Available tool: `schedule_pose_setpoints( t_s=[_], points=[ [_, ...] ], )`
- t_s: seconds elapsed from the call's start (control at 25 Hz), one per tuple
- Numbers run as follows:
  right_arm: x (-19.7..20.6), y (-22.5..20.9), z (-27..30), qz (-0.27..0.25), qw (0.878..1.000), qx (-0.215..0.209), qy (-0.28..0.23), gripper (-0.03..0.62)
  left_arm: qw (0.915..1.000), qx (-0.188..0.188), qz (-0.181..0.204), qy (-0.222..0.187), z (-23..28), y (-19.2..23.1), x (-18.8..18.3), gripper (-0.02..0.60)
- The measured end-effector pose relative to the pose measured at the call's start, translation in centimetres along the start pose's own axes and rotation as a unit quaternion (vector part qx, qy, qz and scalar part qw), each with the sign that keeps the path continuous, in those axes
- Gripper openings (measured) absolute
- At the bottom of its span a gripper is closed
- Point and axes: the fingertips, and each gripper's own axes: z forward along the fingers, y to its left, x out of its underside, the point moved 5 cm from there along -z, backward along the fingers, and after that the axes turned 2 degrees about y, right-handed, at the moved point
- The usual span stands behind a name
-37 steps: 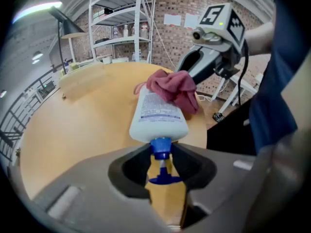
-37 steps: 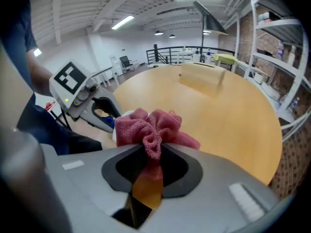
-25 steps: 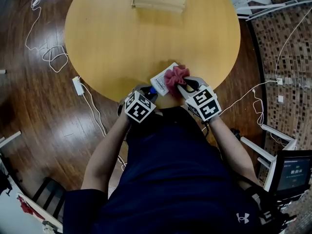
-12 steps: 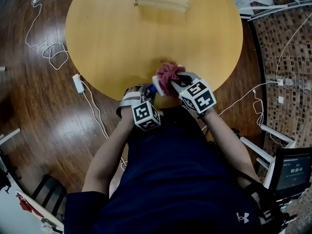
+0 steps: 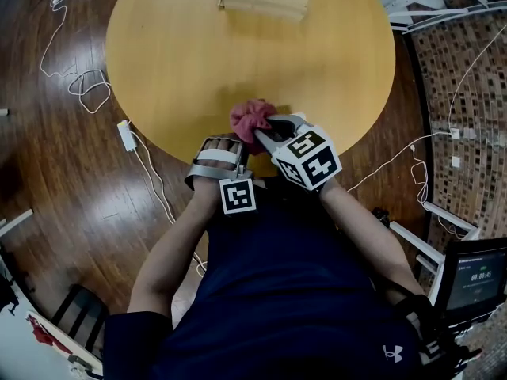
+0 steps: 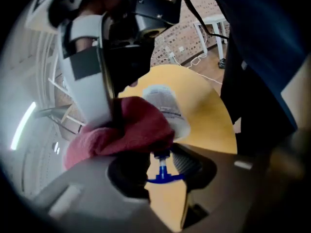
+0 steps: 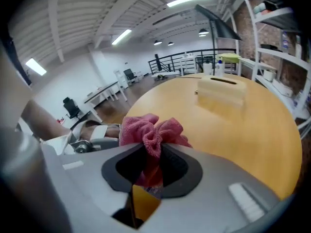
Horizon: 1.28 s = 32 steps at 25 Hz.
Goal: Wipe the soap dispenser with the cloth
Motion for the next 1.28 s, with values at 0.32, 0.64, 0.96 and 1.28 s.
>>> schedule_pose_setpoints(
  t_s=[0.32,0.64,0.96,1.28],
  points=[
    [6.1,-9.4,-3.4,0.093,0.989,0.103,0.052,0.083,0.9999,0.011,-0.003,-0.002,0.3,-0.8,0.6,0.144],
    [1.4,-4.2,-3.3,0.026,0.999,0.038,-0.029,0.083,0.995,0.069,-0.069,-0.023,0.9,-0.9,0.7,0.143],
    [6.0,1.1,0.1,-0.074,0.996,0.0,0.04,0.083,0.9406,0.212,-0.263,-0.033,-0.5,-2.0,2.7,0.144],
    [8.9,-7.6,-3.7,0.008,0.991,0.126,0.035,0.081,0.9027,0.265,-0.336,-0.042,-1.0,-2.2,2.3,0.144]
  ],
)
